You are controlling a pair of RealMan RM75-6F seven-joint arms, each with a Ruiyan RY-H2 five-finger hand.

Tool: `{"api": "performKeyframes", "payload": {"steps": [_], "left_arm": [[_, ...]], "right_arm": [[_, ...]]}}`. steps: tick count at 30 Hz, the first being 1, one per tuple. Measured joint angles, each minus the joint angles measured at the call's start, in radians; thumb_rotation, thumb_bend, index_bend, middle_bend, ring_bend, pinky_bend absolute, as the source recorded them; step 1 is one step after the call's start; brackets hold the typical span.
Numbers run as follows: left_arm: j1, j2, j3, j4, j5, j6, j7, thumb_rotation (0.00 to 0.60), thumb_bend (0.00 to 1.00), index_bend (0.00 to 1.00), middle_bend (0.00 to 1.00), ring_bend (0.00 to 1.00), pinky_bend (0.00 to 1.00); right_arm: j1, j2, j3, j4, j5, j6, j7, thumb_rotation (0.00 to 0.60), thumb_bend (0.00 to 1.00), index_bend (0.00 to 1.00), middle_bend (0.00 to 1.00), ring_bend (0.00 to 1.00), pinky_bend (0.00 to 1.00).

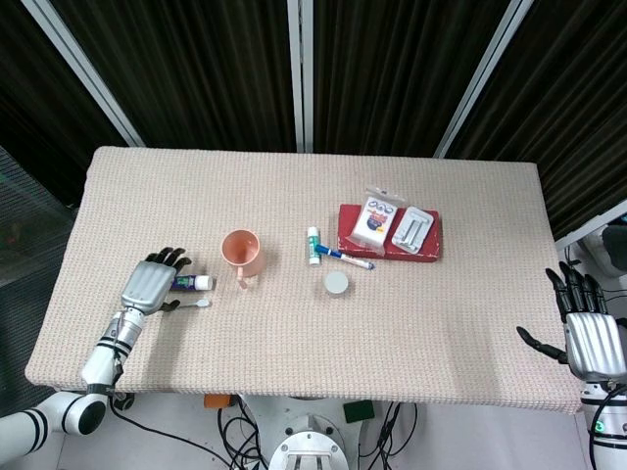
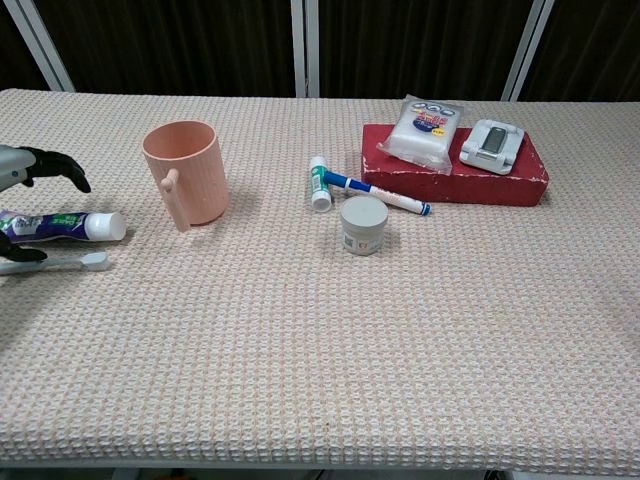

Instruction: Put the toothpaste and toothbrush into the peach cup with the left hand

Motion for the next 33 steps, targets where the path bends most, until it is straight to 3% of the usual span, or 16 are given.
{"api": "performKeyframes", "payload": {"steps": [7,11,14,21,33], "left_arm": [[-0.011,-0.022,0.000,0.027,-0.007,0.002,-0.007,0.600,0.16,0.26,0.13,0.11,0.26],[-0.012,-0.039,-0.001,0.041,-0.002,0.021,-0.014,0.600,0.19,0.28,0.27,0.20,0.41],[-0.014,-0.051,0.004,0.056,0.016,0.032,-0.023,0.600,0.19,0.31,0.34,0.26,0.45],[-0.018,-0.079,0.014,0.095,0.053,0.065,-0.037,0.600,0.21,0.41,0.42,0.33,0.44],[-0.023,-0.118,0.026,0.156,0.073,0.081,-0.027,0.600,0.24,0.45,0.44,0.33,0.44]], "right_arm": [[0.003,0.003,0.002,0.007,0.009,-0.014,0.026,0.466,0.37,0.00,0.00,0.00,0.00],[0.000,0.002,0.004,0.016,0.012,-0.011,0.042,0.466,0.37,0.00,0.00,0.00,0.00],[-0.003,0.002,0.006,0.022,0.015,-0.008,0.051,0.467,0.37,0.00,0.00,0.00,0.00],[-0.009,0.002,0.006,0.029,0.016,-0.002,0.066,0.475,0.38,0.00,0.00,0.00,0.00],[-0.011,0.003,0.005,0.034,0.015,-0.005,0.070,0.479,0.38,0.00,0.00,0.00,0.00]]}}
